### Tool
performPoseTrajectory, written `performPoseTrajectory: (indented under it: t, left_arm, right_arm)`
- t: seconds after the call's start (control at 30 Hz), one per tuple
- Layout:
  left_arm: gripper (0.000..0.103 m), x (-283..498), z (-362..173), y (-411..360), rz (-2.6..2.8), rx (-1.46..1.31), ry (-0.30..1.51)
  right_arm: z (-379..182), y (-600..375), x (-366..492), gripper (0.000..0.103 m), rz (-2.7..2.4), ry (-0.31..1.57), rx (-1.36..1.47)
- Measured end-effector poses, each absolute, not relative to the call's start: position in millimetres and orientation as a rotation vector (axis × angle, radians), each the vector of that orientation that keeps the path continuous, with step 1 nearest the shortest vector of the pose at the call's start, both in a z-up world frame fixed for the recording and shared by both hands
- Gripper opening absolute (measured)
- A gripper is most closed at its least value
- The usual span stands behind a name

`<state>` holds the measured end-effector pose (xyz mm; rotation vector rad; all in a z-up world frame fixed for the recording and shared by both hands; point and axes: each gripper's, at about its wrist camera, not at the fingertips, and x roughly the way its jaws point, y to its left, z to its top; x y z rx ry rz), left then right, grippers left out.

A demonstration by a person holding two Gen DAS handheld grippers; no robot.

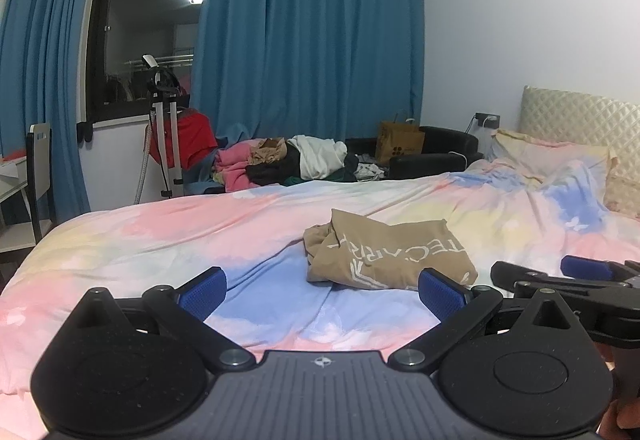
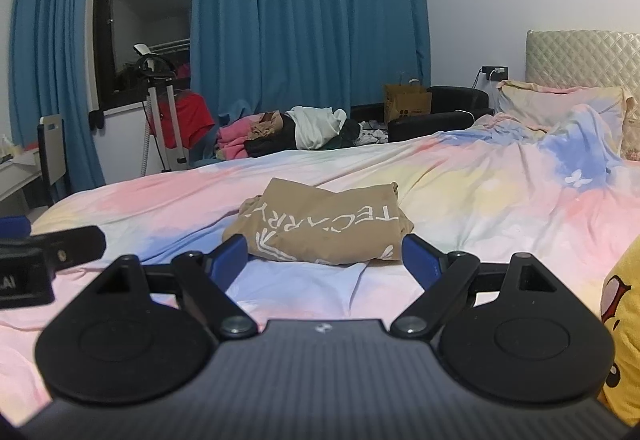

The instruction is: Fold clothes

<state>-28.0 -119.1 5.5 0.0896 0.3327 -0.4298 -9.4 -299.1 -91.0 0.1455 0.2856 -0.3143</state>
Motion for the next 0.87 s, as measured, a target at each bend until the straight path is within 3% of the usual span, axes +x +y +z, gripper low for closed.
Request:
performPoseTrajectory:
  t: [0.87]
  left_arm:
    - [0.103, -33.2, 7.3, -118.9, -0.435, 0.092, 0.325]
  right_arm:
    - [-91.1, -298.2, -10.2, 0.086, -0.310, 0.286, 0.152]
